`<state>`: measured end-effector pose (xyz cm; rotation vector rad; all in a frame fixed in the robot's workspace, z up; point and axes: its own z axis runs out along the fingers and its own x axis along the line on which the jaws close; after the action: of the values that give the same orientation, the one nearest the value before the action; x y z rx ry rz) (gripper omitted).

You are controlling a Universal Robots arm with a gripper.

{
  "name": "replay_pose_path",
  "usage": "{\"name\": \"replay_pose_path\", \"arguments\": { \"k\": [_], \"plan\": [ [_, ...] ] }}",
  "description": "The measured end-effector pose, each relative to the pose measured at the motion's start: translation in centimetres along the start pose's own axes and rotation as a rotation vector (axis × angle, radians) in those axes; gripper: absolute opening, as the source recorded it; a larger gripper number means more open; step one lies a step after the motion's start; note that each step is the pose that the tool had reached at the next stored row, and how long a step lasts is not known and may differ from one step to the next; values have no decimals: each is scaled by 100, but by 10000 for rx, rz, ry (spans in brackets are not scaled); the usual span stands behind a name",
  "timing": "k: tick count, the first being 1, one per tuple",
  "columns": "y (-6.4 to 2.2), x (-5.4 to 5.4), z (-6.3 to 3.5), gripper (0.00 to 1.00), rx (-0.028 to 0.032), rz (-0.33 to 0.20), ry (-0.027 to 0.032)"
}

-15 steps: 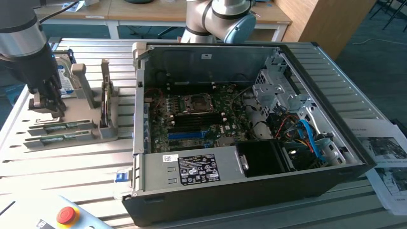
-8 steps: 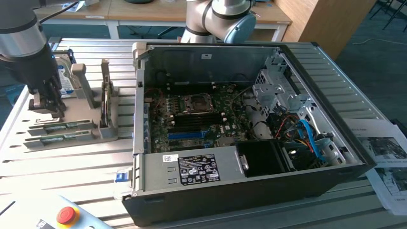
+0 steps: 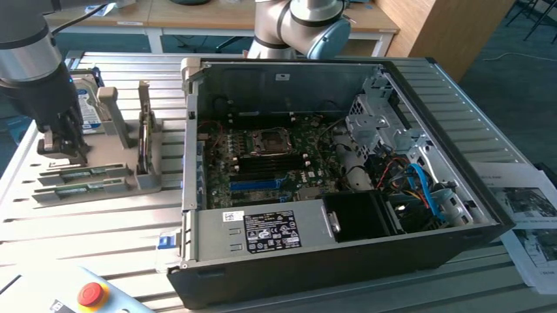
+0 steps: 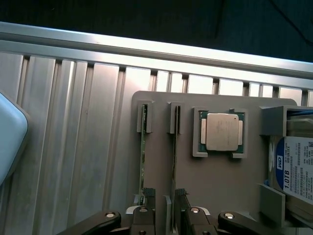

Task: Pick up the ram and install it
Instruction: 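Pick up the ram and move it above insertion slot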

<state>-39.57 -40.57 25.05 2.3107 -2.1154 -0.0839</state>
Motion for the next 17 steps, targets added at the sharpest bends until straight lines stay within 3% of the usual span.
{"name": "replay_pose_path", "arguments": {
  "k": [17],
  "plan": [
    [15, 167, -5, 30, -11, 0, -1]
  ]
}}
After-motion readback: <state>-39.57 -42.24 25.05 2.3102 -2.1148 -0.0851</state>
